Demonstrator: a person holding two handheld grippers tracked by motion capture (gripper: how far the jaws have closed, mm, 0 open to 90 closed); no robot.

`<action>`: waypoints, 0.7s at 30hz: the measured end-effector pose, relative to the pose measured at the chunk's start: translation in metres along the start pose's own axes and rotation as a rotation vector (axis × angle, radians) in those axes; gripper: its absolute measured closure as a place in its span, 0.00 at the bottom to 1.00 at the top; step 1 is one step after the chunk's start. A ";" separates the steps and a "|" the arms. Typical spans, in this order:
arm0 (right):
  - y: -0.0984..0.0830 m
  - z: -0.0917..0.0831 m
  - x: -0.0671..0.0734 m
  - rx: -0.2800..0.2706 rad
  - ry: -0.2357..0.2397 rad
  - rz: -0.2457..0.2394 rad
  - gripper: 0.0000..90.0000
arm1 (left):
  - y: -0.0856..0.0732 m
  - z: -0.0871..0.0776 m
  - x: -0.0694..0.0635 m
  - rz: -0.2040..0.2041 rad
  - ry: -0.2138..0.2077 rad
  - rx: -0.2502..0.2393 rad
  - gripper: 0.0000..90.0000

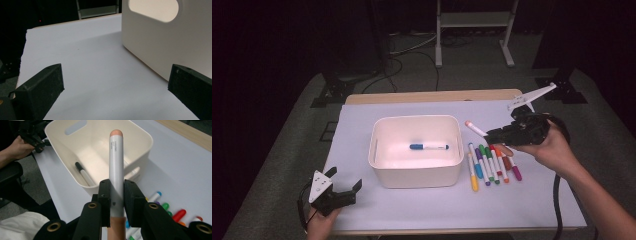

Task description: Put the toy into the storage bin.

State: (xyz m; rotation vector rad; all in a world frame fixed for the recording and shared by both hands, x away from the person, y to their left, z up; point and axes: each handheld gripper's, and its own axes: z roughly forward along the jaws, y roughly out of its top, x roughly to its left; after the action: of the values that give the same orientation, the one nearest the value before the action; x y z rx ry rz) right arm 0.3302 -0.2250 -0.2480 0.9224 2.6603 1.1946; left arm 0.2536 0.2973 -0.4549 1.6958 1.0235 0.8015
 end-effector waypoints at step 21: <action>0.068 0.065 0.049 0.085 0.163 -0.170 0.84 | 0.000 0.000 0.000 0.005 -0.005 -0.001 0.00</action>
State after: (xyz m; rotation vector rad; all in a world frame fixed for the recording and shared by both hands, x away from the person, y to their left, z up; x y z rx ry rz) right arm 0.3433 -0.1207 -0.2373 0.6180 2.8680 1.1732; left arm 0.2537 0.2971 -0.4549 1.6993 1.0151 0.8008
